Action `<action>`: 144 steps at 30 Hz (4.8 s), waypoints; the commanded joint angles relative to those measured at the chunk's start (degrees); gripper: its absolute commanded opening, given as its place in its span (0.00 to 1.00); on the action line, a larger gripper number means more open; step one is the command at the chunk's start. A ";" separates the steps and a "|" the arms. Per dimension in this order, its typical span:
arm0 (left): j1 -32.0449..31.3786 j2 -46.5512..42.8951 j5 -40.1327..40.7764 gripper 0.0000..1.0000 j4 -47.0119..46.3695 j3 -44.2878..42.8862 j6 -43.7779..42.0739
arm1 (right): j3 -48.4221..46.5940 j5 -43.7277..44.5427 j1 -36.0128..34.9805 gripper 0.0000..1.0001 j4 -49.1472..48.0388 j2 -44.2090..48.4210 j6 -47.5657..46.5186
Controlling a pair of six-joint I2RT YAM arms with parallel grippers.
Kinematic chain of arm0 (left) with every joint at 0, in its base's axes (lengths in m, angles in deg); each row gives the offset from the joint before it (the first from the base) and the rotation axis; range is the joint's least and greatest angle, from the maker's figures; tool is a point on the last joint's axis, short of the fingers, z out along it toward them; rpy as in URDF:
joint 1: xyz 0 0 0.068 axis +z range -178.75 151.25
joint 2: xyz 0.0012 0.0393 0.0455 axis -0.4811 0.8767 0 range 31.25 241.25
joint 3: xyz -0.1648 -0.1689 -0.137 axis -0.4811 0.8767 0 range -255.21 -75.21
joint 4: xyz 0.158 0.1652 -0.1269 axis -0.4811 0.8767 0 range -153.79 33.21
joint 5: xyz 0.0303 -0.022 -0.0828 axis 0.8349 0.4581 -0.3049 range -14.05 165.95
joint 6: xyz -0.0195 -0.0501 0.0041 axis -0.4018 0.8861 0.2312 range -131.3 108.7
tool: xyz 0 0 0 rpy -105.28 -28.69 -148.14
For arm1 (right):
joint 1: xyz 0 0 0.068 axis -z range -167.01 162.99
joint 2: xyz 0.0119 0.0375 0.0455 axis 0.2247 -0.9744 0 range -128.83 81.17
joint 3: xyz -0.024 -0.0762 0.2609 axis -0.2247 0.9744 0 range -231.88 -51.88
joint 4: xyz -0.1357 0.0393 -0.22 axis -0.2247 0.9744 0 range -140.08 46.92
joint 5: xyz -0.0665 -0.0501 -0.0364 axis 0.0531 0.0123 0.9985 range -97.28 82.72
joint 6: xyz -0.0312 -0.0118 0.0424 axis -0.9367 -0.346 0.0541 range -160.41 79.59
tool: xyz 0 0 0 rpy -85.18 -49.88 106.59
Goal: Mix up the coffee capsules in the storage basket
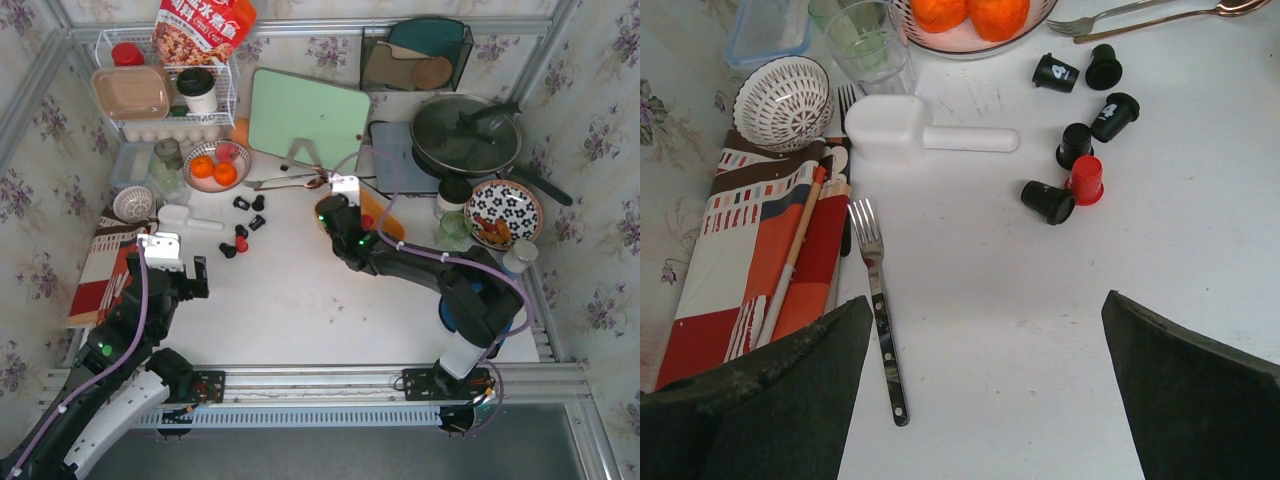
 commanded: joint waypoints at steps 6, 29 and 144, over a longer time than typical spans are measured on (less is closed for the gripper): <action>0.29 0.30 -0.03 1.00 -2.15 0.23 0.37 | 9.55 4.29 4.76 0.30 -2.99 4.09 4.07; 0.81 1.07 -0.57 0.99 -2.41 0.27 0.30 | 12.74 -3.07 10.41 0.59 -0.14 6.60 10.39; 3.25 5.78 0.35 0.99 -3.23 0.69 0.07 | 25.79 4.00 5.44 0.24 -17.39 11.11 4.40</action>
